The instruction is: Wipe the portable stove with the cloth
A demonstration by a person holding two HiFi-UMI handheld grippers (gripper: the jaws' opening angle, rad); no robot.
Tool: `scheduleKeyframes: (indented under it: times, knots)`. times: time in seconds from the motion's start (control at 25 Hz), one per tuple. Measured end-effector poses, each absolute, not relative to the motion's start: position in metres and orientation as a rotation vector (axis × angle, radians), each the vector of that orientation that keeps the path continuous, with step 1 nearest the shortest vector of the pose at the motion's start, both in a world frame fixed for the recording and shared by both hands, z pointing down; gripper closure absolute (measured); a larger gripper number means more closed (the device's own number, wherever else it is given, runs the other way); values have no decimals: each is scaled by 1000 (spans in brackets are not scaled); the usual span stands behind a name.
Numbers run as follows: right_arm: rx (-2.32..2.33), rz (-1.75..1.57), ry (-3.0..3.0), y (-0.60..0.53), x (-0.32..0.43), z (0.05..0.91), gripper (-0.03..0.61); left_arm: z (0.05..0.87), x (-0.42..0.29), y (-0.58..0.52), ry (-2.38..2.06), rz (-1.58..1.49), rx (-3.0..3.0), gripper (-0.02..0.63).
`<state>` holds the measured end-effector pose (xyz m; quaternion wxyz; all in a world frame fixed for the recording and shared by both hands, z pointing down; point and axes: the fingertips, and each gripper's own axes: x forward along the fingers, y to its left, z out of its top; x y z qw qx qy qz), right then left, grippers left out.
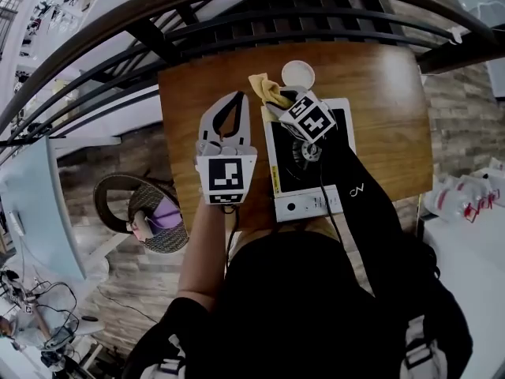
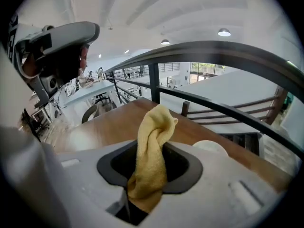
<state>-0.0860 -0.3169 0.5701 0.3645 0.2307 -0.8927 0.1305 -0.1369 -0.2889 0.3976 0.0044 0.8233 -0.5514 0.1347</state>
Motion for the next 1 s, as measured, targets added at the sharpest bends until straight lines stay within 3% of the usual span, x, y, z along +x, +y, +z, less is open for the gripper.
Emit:
scheduleKeyframes:
  times: [1.0]
  knots:
    - [926,389,-2147,-365,127,578,451,403,-9,-302,-1675,447,2597,607]
